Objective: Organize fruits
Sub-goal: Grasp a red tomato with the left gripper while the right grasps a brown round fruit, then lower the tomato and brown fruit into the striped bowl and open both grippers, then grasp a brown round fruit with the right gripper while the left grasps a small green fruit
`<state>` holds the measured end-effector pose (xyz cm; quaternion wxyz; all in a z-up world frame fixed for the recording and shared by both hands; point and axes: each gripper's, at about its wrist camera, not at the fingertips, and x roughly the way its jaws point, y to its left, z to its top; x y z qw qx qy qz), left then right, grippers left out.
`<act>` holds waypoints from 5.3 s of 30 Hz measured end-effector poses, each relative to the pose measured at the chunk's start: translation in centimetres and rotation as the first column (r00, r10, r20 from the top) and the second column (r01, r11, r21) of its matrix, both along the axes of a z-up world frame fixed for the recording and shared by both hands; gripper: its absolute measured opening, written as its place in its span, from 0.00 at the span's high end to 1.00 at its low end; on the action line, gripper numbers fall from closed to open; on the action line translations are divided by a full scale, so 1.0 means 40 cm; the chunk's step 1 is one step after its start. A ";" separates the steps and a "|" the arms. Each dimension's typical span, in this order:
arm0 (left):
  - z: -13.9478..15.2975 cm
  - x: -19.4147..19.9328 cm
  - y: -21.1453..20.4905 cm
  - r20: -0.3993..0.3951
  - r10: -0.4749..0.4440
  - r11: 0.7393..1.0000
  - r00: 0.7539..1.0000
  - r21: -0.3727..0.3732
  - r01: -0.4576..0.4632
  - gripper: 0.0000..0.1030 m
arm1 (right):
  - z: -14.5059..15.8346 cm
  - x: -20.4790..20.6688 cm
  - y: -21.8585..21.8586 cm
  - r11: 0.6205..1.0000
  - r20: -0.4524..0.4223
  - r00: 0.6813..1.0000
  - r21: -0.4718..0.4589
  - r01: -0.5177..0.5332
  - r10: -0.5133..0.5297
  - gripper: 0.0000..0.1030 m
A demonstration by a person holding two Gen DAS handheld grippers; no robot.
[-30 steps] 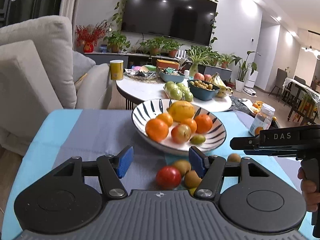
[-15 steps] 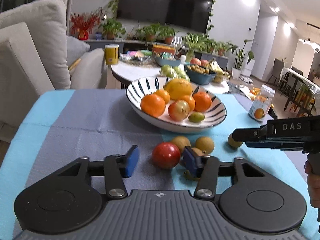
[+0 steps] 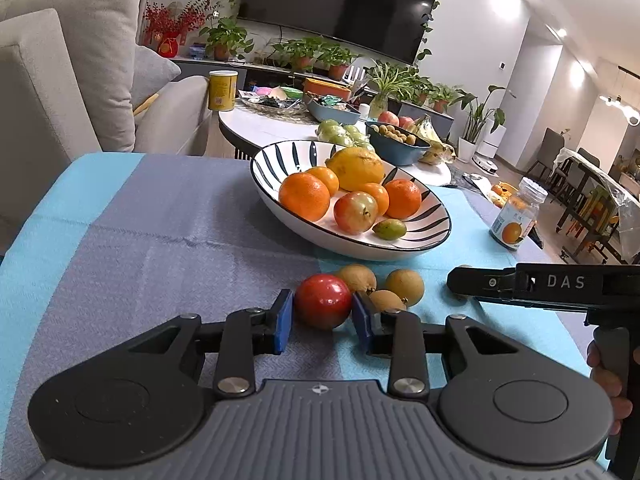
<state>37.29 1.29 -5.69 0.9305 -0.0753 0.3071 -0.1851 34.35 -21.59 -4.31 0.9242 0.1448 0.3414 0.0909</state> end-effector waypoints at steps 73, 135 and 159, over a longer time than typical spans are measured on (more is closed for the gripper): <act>0.065 0.034 0.007 0.136 -0.061 0.989 0.989 -0.125 0.078 0.71 | 0.075 0.064 0.084 0.997 0.109 0.993 -0.067 -0.026 0.034 0.65; 0.046 0.062 0.006 0.111 -0.084 0.982 0.990 -0.161 0.101 0.70 | 0.051 0.089 0.077 0.998 0.075 0.997 -0.044 -0.033 0.036 0.64; 0.048 -0.017 0.031 0.105 -0.058 0.987 0.993 -0.143 0.073 0.69 | 0.019 0.012 0.101 0.995 0.013 0.995 -0.025 -0.096 0.096 0.64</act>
